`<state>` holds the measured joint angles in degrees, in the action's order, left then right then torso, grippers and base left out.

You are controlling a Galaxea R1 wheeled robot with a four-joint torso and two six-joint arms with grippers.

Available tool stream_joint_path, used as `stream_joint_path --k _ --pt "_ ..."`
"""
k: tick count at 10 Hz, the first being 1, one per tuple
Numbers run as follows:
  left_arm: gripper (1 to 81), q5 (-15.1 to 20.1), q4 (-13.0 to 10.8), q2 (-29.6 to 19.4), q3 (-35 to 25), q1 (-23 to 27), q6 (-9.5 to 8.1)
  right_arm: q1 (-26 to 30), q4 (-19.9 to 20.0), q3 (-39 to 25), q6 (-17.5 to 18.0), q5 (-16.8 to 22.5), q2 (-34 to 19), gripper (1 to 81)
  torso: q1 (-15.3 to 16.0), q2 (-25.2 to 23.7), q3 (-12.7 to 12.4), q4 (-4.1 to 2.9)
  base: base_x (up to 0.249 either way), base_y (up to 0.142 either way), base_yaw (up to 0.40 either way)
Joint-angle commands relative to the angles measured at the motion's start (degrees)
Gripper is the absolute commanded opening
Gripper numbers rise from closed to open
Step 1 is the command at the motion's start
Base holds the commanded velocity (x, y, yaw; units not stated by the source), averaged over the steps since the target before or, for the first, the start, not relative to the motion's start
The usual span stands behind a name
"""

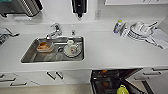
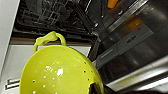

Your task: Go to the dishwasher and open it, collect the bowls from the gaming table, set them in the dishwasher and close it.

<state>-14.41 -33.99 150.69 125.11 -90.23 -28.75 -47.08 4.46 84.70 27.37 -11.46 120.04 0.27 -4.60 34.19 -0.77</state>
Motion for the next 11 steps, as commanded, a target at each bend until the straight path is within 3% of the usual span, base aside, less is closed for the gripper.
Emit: stream_joint_path --k 1,5,6,8,10,11 --pt "81.1 2.19 -4.95 7.62 7.34 -9.04 0.09 9.32 -0.07 5.90 4.10 6.36 2.07 1.0 0.00 0.00 0.00 0.00 0.000 0.000 0.000" --pt "81.1 2.19 -7.06 14.56 16.75 -10.89 0.09 11.87 -0.07 11.71 5.94 8.21 7.17 1.0 0.00 0.00 0.00 0.00 0.000 0.000 0.000" --pt "81.1 2.72 -6.71 15.17 16.83 -10.80 0.01 12.13 0.28 11.09 6.82 8.30 6.47 81.1 0.00 0.00 0.00 0.00 0.000 0.000 0.000" --pt "81.1 2.98 -5.83 16.49 18.77 -9.66 -0.87 12.05 -0.59 6.17 7.70 10.14 2.16 81.1 0.00 0.00 0.00 0.00 0.000 0.000 0.000" --pt "81.1 6.56 -3.45 19.55 23.22 -8.17 -2.19 9.16 -1.12 2.23 7.35 17.77 -5.62 81.1 0.00 0.00 0.00 0.00 0.000 0.000 0.000" --pt "81.1 8.32 -3.37 20.61 24.81 -7.38 -2.28 6.61 -1.12 0.65 7.09 18.23 -9.05 81.1 0.00 0.00 0.00 0.00 0.000 0.000 0.000"
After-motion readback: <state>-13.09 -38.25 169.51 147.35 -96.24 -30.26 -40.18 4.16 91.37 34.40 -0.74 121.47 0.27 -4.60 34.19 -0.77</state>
